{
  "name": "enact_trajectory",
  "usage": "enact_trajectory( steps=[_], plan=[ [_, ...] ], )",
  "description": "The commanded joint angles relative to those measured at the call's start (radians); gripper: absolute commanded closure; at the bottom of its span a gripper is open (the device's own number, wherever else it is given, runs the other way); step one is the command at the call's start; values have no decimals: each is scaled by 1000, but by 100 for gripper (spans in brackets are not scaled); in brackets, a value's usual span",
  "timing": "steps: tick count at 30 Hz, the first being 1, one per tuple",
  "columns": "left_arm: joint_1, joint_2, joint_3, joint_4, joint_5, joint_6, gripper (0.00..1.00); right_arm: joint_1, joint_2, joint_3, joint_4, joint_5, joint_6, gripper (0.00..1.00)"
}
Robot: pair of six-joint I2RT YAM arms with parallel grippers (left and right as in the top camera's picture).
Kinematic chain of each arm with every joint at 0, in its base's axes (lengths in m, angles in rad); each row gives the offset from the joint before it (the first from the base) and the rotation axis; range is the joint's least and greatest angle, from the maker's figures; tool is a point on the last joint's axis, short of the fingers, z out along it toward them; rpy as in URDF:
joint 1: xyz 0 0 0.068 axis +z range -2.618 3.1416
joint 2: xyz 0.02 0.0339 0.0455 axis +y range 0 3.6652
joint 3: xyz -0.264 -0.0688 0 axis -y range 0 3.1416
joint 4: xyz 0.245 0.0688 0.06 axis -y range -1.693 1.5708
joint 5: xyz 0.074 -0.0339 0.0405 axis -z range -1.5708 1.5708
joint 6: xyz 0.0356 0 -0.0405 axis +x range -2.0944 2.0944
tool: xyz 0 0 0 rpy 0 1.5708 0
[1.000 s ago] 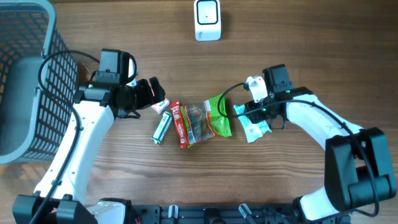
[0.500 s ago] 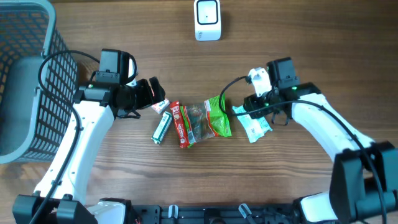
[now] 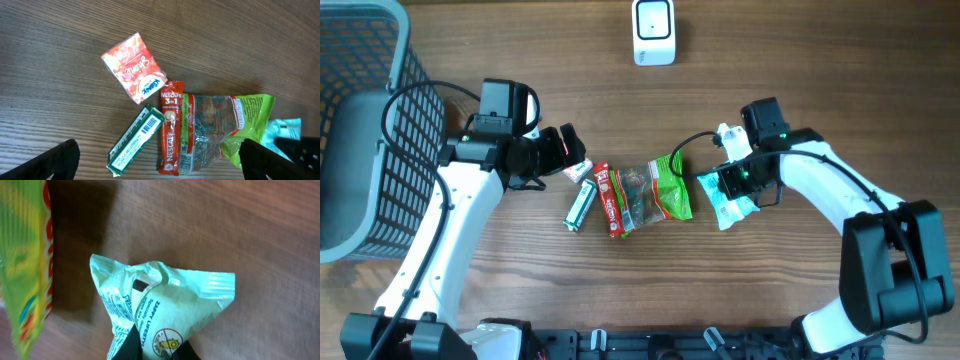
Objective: Scan the item barcode
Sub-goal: 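Lift the mint bag with the right gripper and reposition it rightward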
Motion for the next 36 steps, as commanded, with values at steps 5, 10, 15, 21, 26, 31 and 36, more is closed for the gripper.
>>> enact_trajectory(
  steps=[5,10,15,21,26,31,36],
  plan=[
    [-2,2,6,0,8,11,0,-5,-174,179,-80,-76,79,96],
    [-2,2,6,0,8,11,0,-5,-285,180,-31,-59,145,96],
    [-2,2,6,0,8,11,0,-24,-346,179,66,-17,428,96],
    [-2,2,6,0,8,11,0,-43,-344,130,60,265,839,96],
    [-2,2,6,0,8,11,0,-44,-304,-52,86,445,1258,96],
    [-2,2,6,0,8,11,0,-43,-291,-224,184,446,1585,96],
    [-2,2,6,0,8,11,0,-43,-295,-263,229,454,1365,0]
  ],
)
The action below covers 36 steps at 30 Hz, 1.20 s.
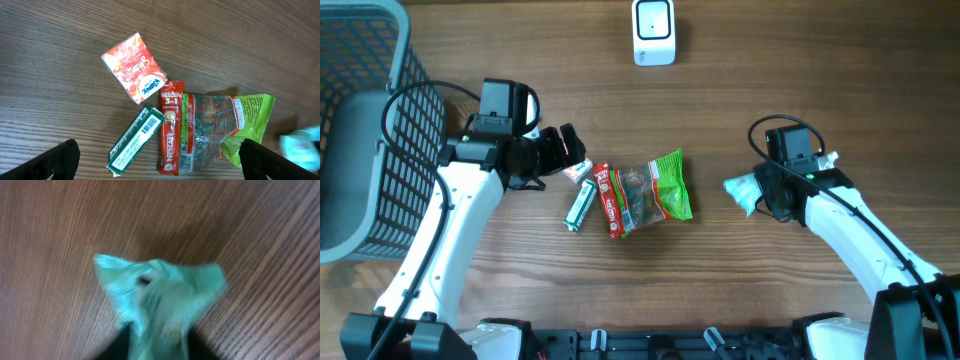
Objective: Scan the item barcode
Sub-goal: 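Lift the mint bag with the right gripper and reposition it rightward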
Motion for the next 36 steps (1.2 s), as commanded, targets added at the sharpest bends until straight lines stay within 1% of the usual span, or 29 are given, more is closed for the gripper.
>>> enact_trajectory(
  steps=[1,2,3,5,6,8,10,11,12,13,14,15,19,22,27,31,34,36],
  plan=[
    [-2,2,6,0,8,11,0,0,-16,11,20,61,-213,0],
    [-2,2,6,0,8,11,0,0,-24,22,19,77,-366,0],
    [-2,2,6,0,8,11,0,0,-31,31,18,78,-463,0],
    [-2,2,6,0,8,11,0,0,-58,61,7,60,-720,0],
    [-2,2,6,0,8,11,0,0,-77,86,-24,49,-798,0],
    [-2,2,6,0,8,11,0,-2,-106,137,-90,29,-886,2],
    [-2,2,6,0,8,11,0,-10,-124,187,-137,-51,-1017,6],
    [-2,2,6,0,8,11,0,-15,-126,205,-153,-85,-1057,8],
    [-2,2,6,0,8,11,0,-24,-126,229,-179,-127,-1101,13],
    [-2,2,6,0,8,11,0,-41,-123,249,-202,-174,-1139,31],
    [-2,2,6,0,8,11,0,-53,-123,251,-206,-196,-1151,93],
    [-2,2,6,0,8,11,0,-71,-122,249,-210,-218,-1146,96],
    [-2,2,6,0,8,11,0,-105,-96,212,-214,-298,-1145,96],
    [-2,2,6,0,8,11,0,-104,-55,162,-211,-299,-1146,96],
    [-2,2,6,0,8,11,0,-104,61,60,-150,-299,-1141,95],
    [-2,2,6,0,8,11,0,-104,161,14,-111,-328,-1101,93],
    [-2,2,6,0,8,11,0,-104,168,37,-105,-479,-1104,92],
    [-2,2,6,0,8,11,0,-104,156,76,-106,-579,-1104,87]
  ],
)
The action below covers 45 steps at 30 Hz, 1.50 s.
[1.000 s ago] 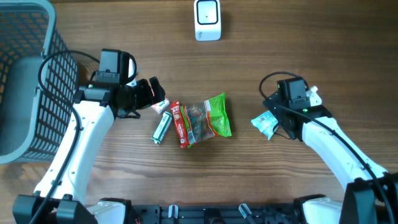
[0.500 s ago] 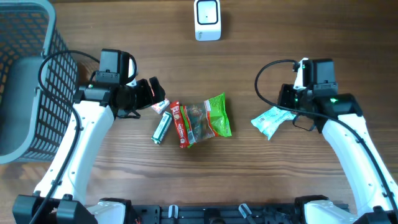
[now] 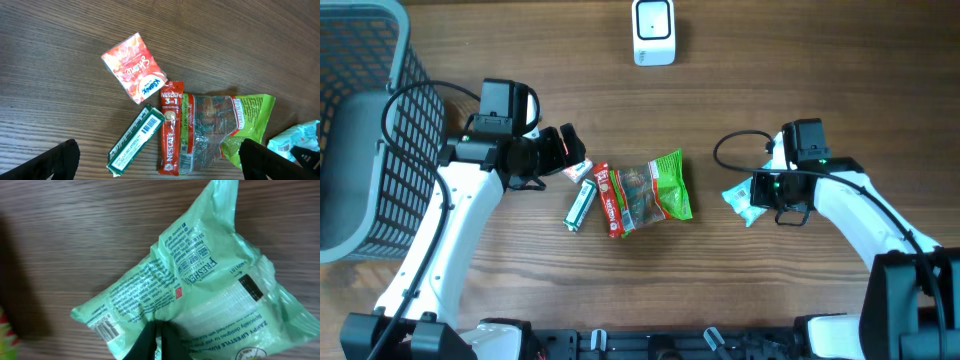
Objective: Scan the item barcode
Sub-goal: 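Lift the mint bag with the right gripper and reposition it rightward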
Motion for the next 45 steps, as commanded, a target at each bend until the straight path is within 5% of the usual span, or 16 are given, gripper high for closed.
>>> enact_trajectory(
  steps=[1,5,6,7,10,14,19,37,45],
  plan=[
    [-2,2,6,0,8,11,0,8,34,43,-12,-220,10,84],
    [-2,2,6,0,8,11,0,8,-10,169,-83,-230,-15,69],
    [-2,2,6,0,8,11,0,8,-22,203,-114,-229,-49,61],
    [-2,2,6,0,8,11,0,8,-42,269,-180,-192,-135,43],
    [-2,2,6,0,8,11,0,8,-51,299,-205,14,-151,31],
    [-2,2,6,0,8,11,0,8,-29,277,-199,242,-213,32],
    [-2,2,6,0,8,11,0,8,27,209,-161,155,-339,32],
    [-2,2,6,0,8,11,0,8,174,119,-114,152,-252,38],
    [-2,2,6,0,8,11,0,8,166,145,-136,-89,-214,47]
  ],
)
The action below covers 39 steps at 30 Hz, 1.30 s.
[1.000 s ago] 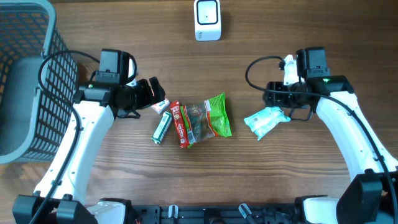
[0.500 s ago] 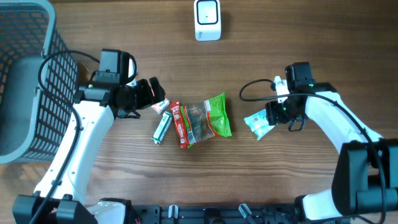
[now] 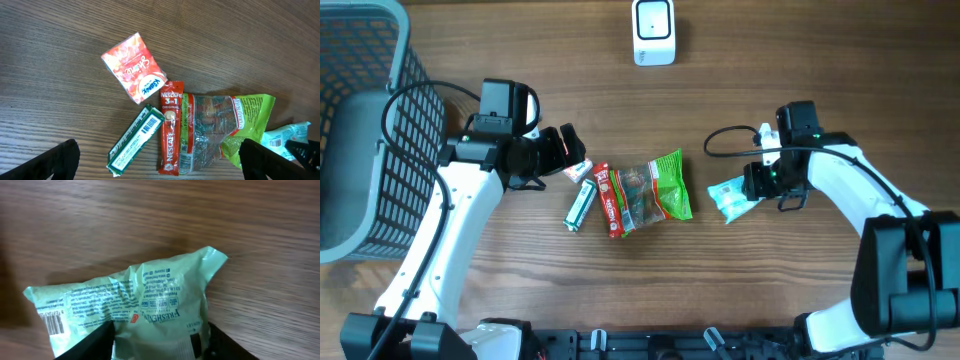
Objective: Scan the item barcode
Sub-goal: 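Lift the mint bag with the right gripper and reposition it rightward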
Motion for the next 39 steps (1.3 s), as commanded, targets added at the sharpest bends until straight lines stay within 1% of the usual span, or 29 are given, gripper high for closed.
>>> enact_trajectory(
  steps=[1,5,11,14,16,18,22,26,30,33,34,38,39],
  plan=[
    [-2,2,6,0,8,11,0,3,23,13,-34,-135,19,48],
    [-2,2,6,0,8,11,0,3,-4,94,-127,-154,33,48],
    [-2,2,6,0,8,11,0,3,-35,116,-151,-162,34,46],
    [-2,2,6,0,8,11,0,3,-35,106,-159,-116,34,45],
    [-2,2,6,0,8,11,0,3,-33,96,-131,-50,37,41],
    [-2,2,6,0,8,11,0,3,-32,82,-107,-34,39,35],
    [-2,2,6,0,8,11,0,3,-32,55,-104,-19,97,32],
    [-2,2,6,0,8,11,0,3,-32,-13,-90,-21,146,32],
    [-2,2,6,0,8,11,0,3,-32,-73,-79,-116,147,33],
    [-2,2,6,0,8,11,0,3,-32,-77,-82,-136,141,34],
    [-2,2,6,0,8,11,0,3,-32,-77,-78,-135,142,36],
    [-2,2,6,0,8,11,0,3,-32,-77,-56,-135,142,42],
    [-2,2,6,0,8,11,0,3,-32,-77,-53,-135,142,49]
  ],
)
